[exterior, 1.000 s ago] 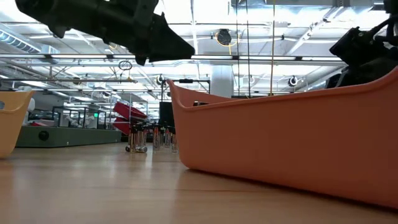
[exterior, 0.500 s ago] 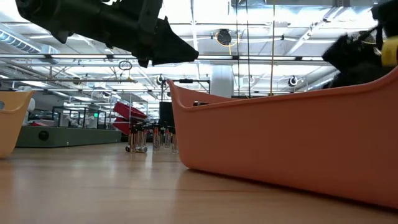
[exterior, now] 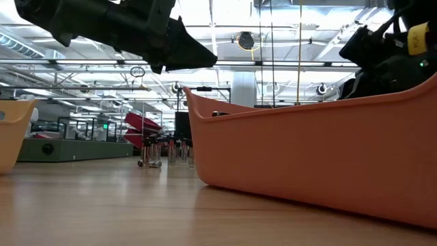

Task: Sort batteries
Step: Put the brown battery into the orange bin

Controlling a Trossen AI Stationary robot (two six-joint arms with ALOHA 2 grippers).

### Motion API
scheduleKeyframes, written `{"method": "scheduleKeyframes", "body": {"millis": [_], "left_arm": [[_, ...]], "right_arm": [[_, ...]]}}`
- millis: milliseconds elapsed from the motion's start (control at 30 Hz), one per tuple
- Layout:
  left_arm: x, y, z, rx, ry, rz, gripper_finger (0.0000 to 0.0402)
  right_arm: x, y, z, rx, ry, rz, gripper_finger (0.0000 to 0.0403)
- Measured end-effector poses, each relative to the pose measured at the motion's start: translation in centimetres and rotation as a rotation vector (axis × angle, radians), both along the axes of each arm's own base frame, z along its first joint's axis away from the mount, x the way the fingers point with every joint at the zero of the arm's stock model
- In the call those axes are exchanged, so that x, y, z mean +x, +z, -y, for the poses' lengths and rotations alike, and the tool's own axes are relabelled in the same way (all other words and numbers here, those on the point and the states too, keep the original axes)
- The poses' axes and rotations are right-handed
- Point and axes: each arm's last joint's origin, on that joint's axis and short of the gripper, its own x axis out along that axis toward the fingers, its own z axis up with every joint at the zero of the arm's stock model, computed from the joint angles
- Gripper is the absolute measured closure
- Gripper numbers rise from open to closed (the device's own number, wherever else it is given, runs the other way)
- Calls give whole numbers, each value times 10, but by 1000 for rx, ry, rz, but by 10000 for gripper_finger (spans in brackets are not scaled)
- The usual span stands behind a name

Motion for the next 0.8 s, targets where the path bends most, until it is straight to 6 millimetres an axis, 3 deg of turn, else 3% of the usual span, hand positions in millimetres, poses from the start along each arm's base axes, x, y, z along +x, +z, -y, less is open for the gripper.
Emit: {"method": "scheduleKeyframes", "body": {"millis": [333,800], "left_arm": [[0,-1,0,-1,-5,-6,291],[0,0,0,-1,-5,-5,291]], "right_arm": [[-14,-17,7,76,-42,33,190],[-10,-24,21,232,-13,-60,190]]}}
